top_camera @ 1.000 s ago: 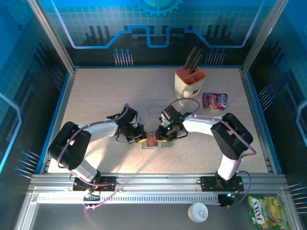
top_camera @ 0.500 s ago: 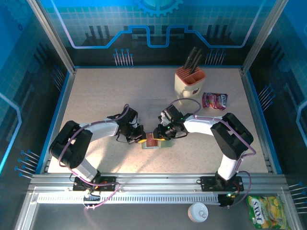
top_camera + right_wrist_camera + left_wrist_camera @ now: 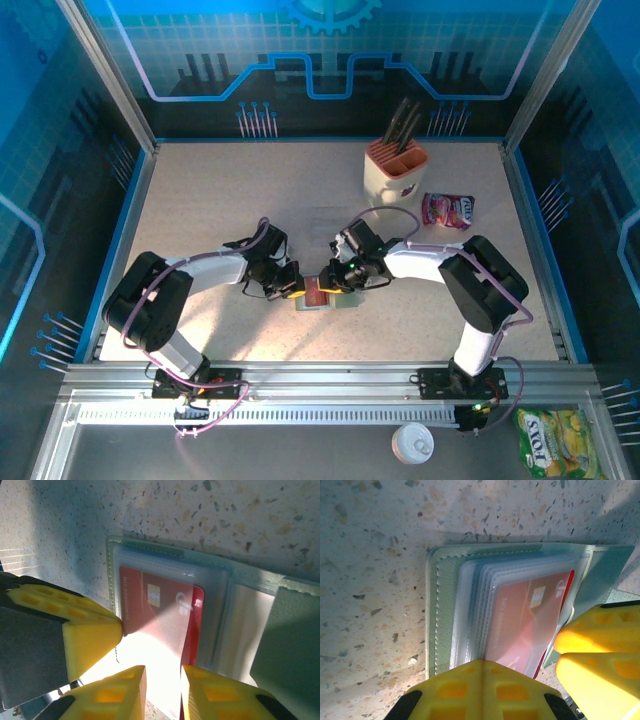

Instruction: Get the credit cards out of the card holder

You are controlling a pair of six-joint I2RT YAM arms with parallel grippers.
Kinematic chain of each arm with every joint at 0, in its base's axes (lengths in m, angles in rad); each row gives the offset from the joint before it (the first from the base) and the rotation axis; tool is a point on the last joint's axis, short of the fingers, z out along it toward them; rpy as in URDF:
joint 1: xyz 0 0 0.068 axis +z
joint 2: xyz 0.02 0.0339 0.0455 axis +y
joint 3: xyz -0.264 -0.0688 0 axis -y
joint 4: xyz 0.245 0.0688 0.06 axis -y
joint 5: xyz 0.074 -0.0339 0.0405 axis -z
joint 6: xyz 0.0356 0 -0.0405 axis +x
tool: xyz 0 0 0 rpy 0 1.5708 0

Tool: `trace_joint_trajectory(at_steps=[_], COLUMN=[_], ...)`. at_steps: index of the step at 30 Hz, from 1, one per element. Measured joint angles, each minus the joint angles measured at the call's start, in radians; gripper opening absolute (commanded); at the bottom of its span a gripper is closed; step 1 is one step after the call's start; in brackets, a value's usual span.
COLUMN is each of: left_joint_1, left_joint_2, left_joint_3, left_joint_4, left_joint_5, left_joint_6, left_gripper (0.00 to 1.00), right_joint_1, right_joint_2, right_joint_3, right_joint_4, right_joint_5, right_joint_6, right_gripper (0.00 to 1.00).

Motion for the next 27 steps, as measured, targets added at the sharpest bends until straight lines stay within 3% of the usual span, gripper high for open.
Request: trace_joint_trajectory(at_steps=[7,14,27], left_joint_1=[0.0,0.0,0.0], left_joint_2=[0.0,0.0,0.0], left_joint_3=[0.0,0.0,0.0], left_joint_4=[0.0,0.0,0.0], left_joint_5=[0.0,0.0,0.0], left_joint_6=[0.0,0.0,0.0], left_gripper=[0.01,0.01,0.01], right_joint_1=[-0.001,-0.002,-0.002], right_joint_2=[0.007,0.017,-0.004], right_joint_3=[-0.003,-0.008,-0.003], right_joint_4=[0.017,0.014,-0.05], right_joint_5=[-0.005,-0.004,0.044], right_joint_6=[0.006,0.009,-0.013], right_gripper=[0.23,0.32,0.35])
